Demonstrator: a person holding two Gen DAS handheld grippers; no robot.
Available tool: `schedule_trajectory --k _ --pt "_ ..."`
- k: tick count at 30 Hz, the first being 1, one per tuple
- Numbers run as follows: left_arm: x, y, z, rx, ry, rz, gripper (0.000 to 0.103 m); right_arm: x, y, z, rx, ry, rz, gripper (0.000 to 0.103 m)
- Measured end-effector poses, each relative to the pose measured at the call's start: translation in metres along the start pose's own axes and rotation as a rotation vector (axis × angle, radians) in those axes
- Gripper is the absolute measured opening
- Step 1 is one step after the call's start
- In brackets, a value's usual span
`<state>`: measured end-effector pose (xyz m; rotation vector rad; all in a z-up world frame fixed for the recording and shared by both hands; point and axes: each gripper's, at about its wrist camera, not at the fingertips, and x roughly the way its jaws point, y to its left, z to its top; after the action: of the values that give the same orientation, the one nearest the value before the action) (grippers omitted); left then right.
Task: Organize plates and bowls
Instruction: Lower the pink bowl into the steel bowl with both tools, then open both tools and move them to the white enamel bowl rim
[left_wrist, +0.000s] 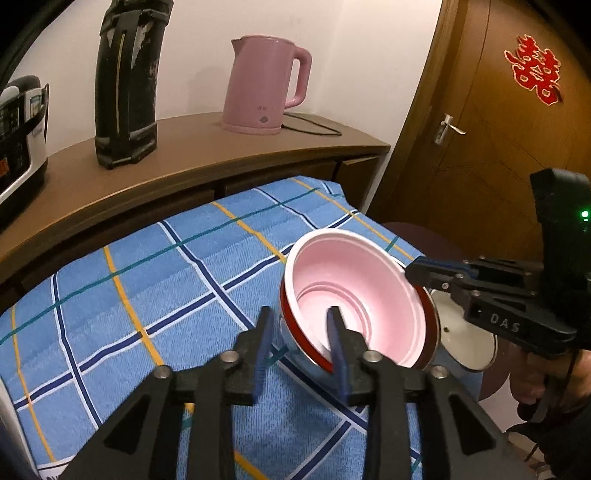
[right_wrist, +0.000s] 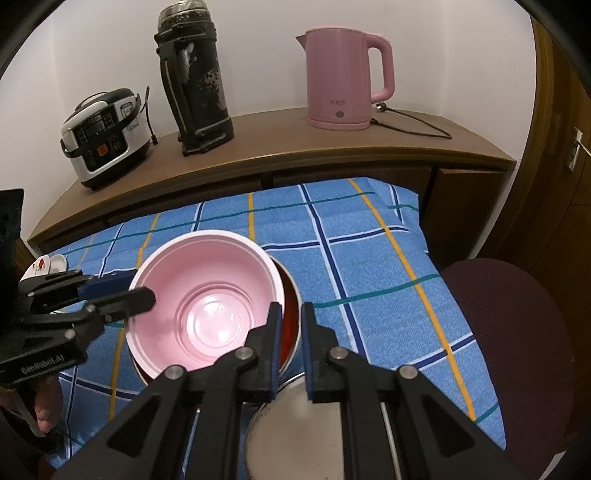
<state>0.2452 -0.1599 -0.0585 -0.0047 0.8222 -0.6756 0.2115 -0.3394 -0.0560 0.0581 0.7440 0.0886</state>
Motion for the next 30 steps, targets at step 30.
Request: schedule_trajectory --k 30 --pt "-0.03 -0.005 0.003 -0.005 -0.178 0.041 0.065 -0.058 -0.046 -0.025 0.087 -0.085 -0.074 0.028"
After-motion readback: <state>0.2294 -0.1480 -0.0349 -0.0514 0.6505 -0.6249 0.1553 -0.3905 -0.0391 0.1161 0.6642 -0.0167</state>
